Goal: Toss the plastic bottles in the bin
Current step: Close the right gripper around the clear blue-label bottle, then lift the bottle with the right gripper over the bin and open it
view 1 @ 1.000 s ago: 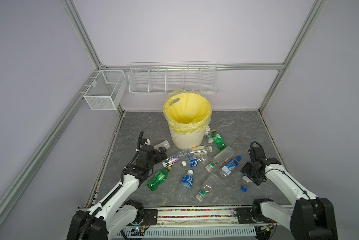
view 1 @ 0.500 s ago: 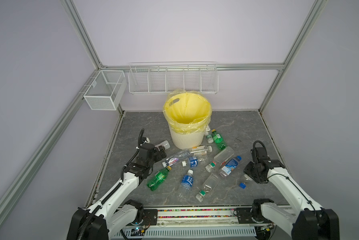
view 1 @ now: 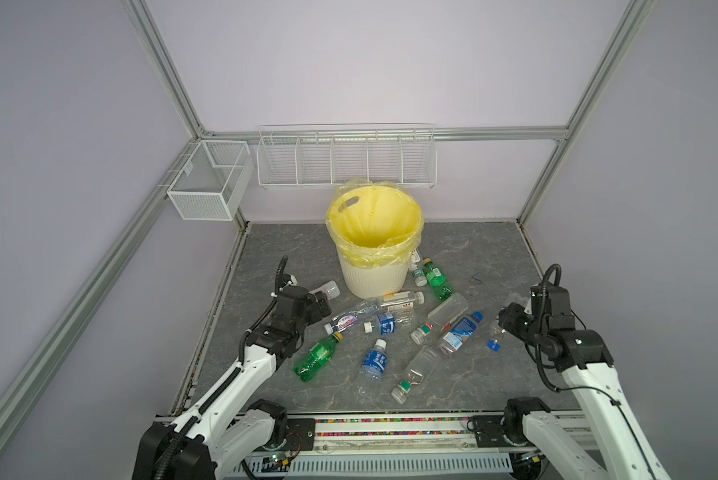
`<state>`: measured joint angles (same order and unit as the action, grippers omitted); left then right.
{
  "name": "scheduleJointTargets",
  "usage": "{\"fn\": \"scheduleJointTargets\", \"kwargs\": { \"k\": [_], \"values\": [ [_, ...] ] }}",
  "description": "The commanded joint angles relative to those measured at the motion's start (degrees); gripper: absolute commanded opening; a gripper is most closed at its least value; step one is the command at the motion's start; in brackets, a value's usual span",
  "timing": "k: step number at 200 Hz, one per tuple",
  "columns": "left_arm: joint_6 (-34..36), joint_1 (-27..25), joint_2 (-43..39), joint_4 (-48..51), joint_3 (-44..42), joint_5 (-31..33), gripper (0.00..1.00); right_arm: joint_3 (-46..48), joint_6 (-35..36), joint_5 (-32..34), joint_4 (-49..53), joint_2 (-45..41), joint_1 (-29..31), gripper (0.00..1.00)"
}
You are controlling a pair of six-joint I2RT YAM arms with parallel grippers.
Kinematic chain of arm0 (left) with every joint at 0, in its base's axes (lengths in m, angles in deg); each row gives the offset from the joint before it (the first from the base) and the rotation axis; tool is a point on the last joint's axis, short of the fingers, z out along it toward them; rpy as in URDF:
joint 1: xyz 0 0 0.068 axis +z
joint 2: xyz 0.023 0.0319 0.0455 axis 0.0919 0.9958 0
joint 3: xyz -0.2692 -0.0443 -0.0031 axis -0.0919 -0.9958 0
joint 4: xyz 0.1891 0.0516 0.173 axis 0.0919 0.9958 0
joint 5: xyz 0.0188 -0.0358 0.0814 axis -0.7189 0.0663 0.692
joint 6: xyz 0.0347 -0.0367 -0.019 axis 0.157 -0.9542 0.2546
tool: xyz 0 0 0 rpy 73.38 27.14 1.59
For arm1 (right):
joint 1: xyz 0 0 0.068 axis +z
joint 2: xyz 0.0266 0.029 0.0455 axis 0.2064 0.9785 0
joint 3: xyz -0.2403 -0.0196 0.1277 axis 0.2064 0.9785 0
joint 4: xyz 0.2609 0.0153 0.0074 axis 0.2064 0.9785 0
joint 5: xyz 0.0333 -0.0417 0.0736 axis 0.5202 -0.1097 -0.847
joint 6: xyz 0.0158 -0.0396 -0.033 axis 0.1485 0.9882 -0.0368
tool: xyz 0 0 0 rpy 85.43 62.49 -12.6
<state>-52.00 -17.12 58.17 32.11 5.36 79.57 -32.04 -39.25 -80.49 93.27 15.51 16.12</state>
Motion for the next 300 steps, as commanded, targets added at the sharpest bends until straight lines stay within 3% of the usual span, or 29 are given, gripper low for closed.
{"fn": "scheduleJointTargets", "kwargs": {
  "k": [1,117,187,300],
  "values": [
    [-0.24,0.67,0.49,1.87,1.91,0.59,0.99,-1.13,2.87,-4.23,0.1,-0.73,0.03,0.45],
    [-1.84,0.92,2.01,0.75,2.36,-1.69,0.99,-18.9,3.99,-17.23,-17.43,4.47,6.76,0.46],
    [-1.87,0.88,0.89,1.03,2.02,-1.91,0.99,-22.95,8.88,-13.41,-21.88,9.04,16.93,0.46],
    [-1.85,0.99,0.14,1.02,1.17,-2.27,0.99,-12.33,8.7,-0.16,-23.87,2.46,31.91,0.46]
  ]
}}
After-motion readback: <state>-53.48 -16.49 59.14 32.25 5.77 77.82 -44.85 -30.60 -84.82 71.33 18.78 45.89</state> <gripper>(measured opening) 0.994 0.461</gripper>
